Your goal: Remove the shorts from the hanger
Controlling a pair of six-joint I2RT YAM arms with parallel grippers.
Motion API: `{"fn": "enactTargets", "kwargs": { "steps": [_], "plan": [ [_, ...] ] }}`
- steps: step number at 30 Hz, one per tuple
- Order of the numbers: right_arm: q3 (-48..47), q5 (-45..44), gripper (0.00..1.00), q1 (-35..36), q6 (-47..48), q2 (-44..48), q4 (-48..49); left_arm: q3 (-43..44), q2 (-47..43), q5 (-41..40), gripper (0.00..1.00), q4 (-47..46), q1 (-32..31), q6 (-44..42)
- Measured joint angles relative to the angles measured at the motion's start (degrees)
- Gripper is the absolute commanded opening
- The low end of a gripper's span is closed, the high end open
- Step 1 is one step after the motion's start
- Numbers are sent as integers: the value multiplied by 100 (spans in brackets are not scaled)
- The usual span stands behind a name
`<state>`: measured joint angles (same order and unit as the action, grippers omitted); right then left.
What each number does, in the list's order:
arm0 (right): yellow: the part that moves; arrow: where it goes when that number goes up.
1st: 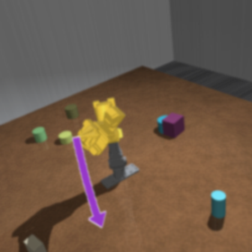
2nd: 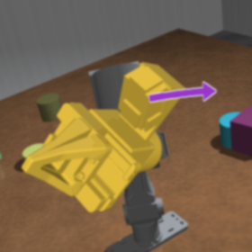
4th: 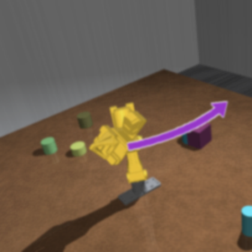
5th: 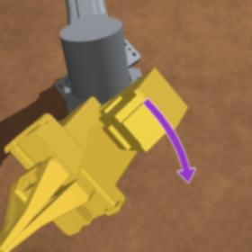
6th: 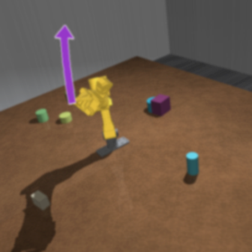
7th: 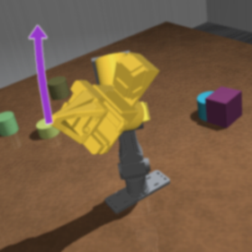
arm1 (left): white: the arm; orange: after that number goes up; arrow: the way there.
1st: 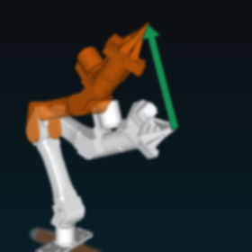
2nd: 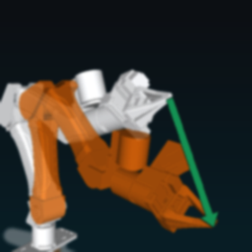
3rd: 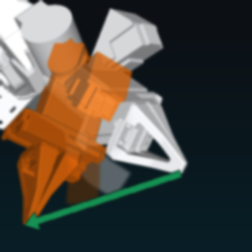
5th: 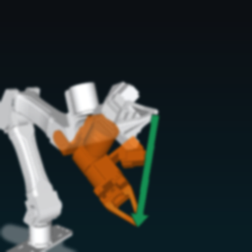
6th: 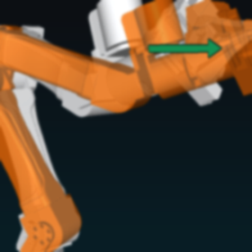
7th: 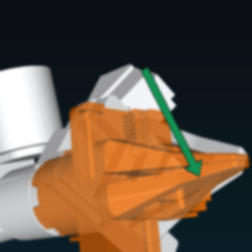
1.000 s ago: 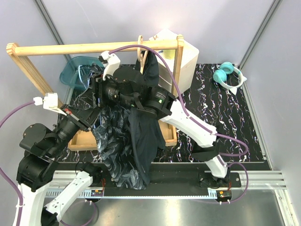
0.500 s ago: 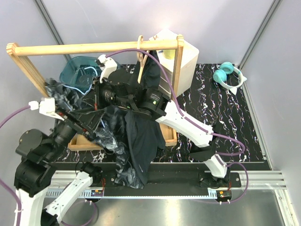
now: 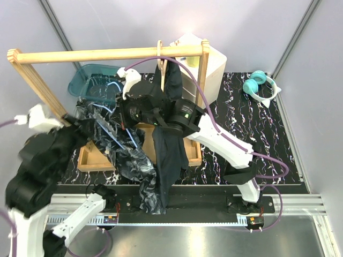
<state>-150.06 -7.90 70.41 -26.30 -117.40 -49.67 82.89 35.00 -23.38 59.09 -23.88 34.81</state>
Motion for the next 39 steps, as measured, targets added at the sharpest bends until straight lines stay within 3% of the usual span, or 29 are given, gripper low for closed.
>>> {"fn": "enactTargets", "kwargs": {
  "steps": [6, 10, 13, 16, 17, 20, 29, 39],
  "plan": [
    [125, -105, 0, 0, 205, 372, -175, 107, 1158, -155, 61, 155, 0, -79],
    [181, -103, 0, 0, 317, 544, -269, 186, 1545, -127, 47, 164, 68, -157],
    [308, -103, 0, 0, 389, 678, -304, 297, 1700, 13, 43, 114, 313, -192],
    [498, -98, 0, -2, 450, 809, -321, 299, 1731, 177, 26, 61, 516, -186],
    [557, -92, 0, -2, 470, 844, -326, 293, 1729, 236, 12, 33, 560, -184],
    [752, -44, 0, -2, 511, 951, -330, 286, 1722, 382, 1, -79, 645, -168],
    [1464, -9, 0, -2, 680, 1419, -221, 629, 2135, 208, 0, -37, 850, -262],
    [2771, -17, 0, -2, 1019, 2304, 304, 1123, 3042, -37, 0, 153, 2020, -107]
  ]
}}
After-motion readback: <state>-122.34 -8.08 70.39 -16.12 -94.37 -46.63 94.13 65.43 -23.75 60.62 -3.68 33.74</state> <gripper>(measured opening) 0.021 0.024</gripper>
